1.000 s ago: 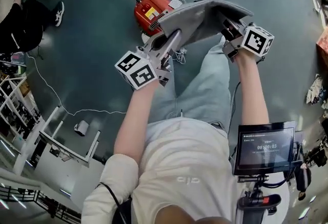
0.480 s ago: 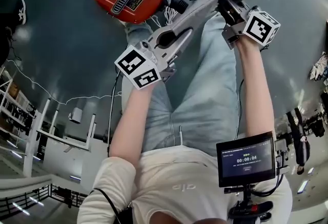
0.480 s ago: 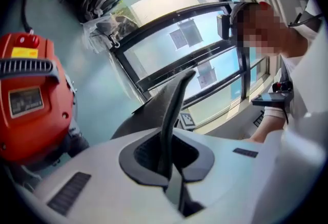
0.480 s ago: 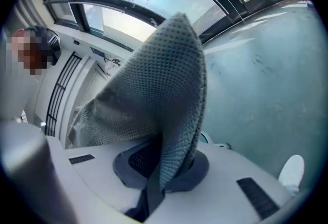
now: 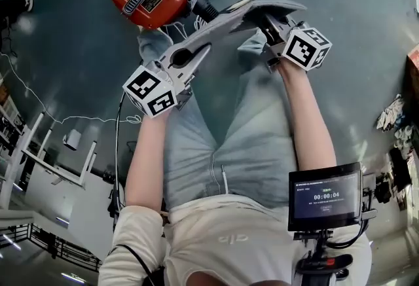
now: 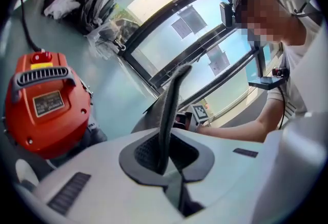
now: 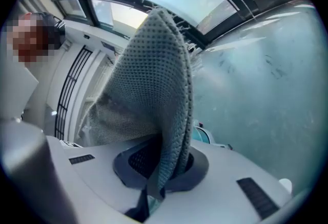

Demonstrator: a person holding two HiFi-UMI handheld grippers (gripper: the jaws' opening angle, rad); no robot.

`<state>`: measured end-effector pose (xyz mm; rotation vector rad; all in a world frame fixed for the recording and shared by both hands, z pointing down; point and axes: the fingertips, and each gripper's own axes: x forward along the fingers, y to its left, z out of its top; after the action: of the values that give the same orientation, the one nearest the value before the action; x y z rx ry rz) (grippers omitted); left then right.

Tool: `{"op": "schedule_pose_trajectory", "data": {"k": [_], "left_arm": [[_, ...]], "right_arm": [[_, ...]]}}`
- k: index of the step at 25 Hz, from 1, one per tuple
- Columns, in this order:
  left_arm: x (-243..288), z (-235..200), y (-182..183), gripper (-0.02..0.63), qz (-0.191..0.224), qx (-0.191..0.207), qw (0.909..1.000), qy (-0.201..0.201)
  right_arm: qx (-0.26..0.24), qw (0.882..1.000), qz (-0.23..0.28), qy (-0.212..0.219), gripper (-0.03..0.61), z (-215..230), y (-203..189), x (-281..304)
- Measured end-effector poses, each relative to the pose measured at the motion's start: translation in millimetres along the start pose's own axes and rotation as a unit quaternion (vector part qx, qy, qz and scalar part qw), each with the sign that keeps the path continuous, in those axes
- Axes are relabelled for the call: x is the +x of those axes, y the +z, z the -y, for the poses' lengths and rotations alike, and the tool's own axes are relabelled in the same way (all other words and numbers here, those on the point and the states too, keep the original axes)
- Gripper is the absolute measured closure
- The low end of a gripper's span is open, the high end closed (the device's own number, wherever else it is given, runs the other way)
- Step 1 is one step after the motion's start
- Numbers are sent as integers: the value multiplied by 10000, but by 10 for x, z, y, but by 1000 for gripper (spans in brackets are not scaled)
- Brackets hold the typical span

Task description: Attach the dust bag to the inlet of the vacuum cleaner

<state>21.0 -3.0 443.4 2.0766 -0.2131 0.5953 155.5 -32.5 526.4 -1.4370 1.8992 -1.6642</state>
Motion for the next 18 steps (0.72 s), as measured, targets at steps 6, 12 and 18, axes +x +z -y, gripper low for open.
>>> {"op": "schedule_pose_trajectory", "data": {"k": [6, 12, 18], "left_arm": [[-111, -57, 187, 597, 772, 446, 9932, 753], [-254, -197, -328, 597, 1622, 409, 9819, 891], [-305, -612, -1080, 597, 2048, 519, 9709, 1129]], "right_arm": [[-859, 9957, -206, 274, 558, -236, 197, -21], [-1506, 9883, -234, 65, 558, -274, -203, -27], [-2143, 9742, -662, -251, 558, 15, -886, 188]]}}
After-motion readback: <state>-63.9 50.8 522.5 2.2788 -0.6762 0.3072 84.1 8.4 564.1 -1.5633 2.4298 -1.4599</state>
